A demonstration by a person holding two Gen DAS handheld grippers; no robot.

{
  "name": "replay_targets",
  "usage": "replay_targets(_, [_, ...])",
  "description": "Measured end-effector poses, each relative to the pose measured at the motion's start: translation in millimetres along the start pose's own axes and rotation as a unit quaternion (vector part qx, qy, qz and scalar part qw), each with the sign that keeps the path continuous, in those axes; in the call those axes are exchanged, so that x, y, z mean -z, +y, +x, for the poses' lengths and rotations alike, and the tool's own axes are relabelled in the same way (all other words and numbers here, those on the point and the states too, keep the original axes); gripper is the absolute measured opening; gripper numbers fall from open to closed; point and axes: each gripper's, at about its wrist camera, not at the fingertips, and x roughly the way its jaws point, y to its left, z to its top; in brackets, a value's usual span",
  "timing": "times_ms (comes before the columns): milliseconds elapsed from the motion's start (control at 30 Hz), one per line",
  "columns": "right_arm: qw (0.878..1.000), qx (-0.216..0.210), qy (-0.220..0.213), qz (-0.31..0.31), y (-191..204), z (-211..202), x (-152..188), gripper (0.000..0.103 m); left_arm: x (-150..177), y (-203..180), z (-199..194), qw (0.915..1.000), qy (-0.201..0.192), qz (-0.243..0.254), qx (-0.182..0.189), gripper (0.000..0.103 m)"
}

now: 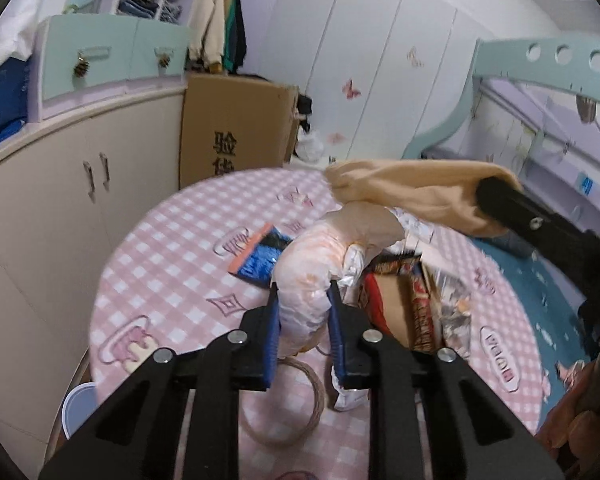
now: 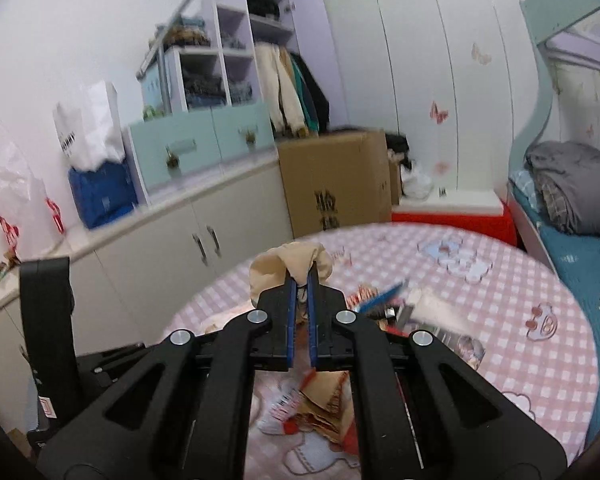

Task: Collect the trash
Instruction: 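Carry both to the wastebasket and open both tools to drop them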

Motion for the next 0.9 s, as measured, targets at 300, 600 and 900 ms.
replay_targets(300, [0.999, -0.048, -0.007, -0.015, 48.6, -21.2, -9.7, 0.005, 13.3, 59.1, -78.6, 0.9906, -0.043, -0.052, -0.120, 0.021])
replay_targets(600, [0.986, -0.148, 0.054, -0.060, 156.3, -1.1, 30.2, 0.005, 58.6, 158.3, -137.2, 0.9643, -0.047, -0.147, -0.215, 0.021])
replay_targets(900, [0.957, -0.201, 0.178, -0.106, 256.3, 73.5, 112.3, 0.005, 109.5, 260.5, -125.7, 0.9359, 0.026, -0.223, -0.271, 0.021])
